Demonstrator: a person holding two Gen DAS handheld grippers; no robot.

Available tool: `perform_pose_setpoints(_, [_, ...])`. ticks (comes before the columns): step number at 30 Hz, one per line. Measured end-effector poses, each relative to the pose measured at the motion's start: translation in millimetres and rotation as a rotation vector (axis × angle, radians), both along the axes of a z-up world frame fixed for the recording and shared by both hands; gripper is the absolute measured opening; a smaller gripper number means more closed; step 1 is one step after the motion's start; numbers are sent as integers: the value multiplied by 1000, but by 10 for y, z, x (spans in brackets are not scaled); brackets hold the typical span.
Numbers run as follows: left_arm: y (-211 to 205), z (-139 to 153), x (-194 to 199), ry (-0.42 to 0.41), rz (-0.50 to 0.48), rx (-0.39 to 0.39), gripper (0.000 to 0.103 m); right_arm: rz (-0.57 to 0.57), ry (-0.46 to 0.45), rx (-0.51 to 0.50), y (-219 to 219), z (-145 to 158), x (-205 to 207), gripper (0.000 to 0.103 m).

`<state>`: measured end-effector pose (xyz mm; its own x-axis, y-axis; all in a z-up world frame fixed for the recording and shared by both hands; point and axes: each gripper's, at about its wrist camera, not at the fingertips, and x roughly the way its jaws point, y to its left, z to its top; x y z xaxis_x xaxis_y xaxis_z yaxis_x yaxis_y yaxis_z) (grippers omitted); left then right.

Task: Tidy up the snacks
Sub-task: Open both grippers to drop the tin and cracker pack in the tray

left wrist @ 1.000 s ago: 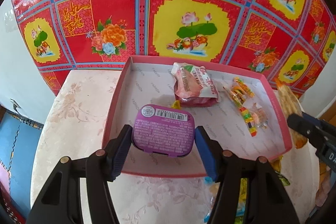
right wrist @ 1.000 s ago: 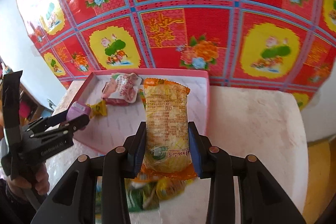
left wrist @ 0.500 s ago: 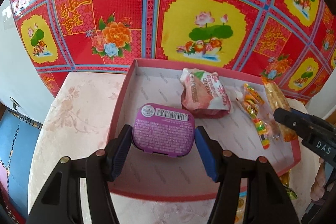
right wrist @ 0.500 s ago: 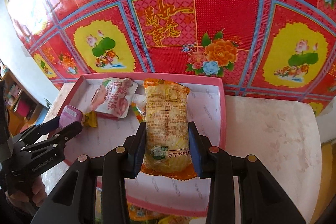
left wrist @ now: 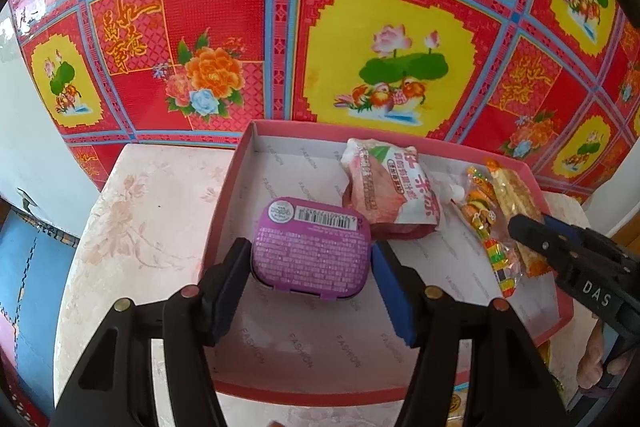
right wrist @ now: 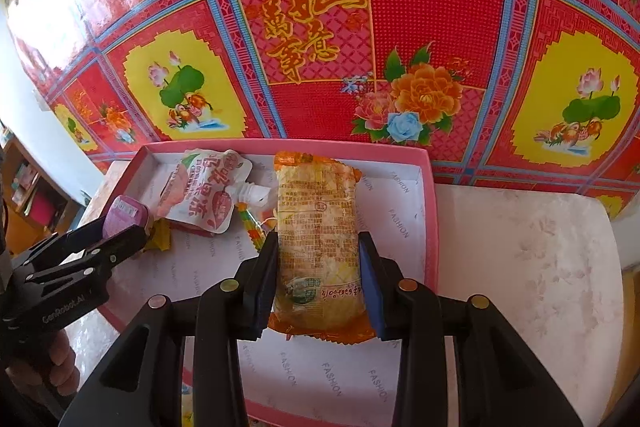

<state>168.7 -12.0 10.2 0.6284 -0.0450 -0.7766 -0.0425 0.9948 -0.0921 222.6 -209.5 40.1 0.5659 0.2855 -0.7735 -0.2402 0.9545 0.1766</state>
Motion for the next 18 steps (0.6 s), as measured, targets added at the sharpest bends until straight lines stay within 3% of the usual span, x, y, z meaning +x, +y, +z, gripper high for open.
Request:
perform_pose_setpoints(8, [-187,74,-53,14,-19,-1,77,-10,11,26,-54,-6,-18,41])
perform_pose_setpoints(15, [-261,304,-136,-16,-32,-7,79,-3,-29,28,-80,139,-112,61])
perform_pose_setpoints(18, [-218,361,-148,-20,-34,-15,79,-5,-40,29,-91,197,-163,64])
